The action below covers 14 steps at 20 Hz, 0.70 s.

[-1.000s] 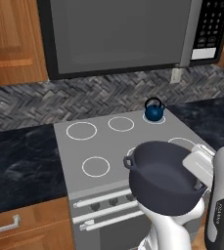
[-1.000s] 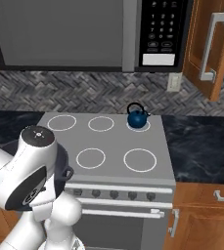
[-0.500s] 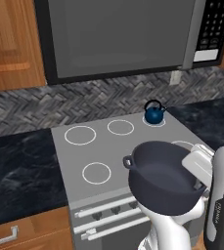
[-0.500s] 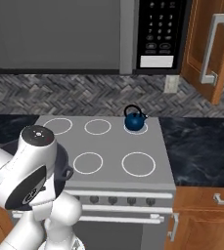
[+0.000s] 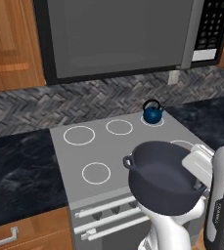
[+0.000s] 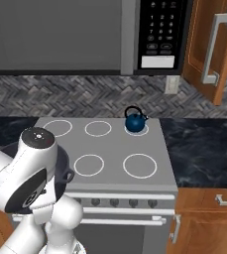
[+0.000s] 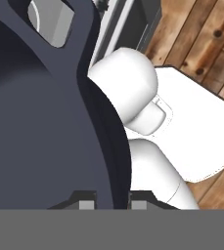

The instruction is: Pick the kettle from the cabinet and place it on a stove burner. Then pick the pot from the counter and place it on another stove burner. Finally, turn both burners on.

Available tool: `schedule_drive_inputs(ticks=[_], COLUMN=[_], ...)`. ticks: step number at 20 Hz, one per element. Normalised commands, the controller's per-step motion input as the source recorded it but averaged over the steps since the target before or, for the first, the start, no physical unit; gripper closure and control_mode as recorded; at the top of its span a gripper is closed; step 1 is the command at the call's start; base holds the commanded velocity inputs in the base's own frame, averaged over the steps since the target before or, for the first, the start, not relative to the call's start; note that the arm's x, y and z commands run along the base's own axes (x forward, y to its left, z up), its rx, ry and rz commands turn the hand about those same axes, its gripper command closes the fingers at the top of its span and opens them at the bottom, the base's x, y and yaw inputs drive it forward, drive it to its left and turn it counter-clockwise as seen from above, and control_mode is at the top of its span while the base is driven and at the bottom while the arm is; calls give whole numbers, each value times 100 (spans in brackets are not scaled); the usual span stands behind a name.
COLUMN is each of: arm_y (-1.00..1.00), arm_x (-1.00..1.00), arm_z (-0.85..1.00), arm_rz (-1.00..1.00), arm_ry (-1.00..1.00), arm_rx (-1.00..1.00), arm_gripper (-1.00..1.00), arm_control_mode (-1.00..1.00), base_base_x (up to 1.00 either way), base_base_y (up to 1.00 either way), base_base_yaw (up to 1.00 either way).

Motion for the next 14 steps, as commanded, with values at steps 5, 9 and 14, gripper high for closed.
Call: schedule_drive_inputs(ticks=[5,9,14], arm_y=[0,0,0], arm_x=[0,0,0], arm_z=[0,0,0], arm_rz=[0,0,0], arm_ry=[0,0,0], arm_rx=[0,0,0], arm_gripper=[100,100,100], arm_control_mode=[100,100,100], base_base_x=[-25,-4,44], base_base_y=[40,25,9], base_base_yaw=[5,1,0])
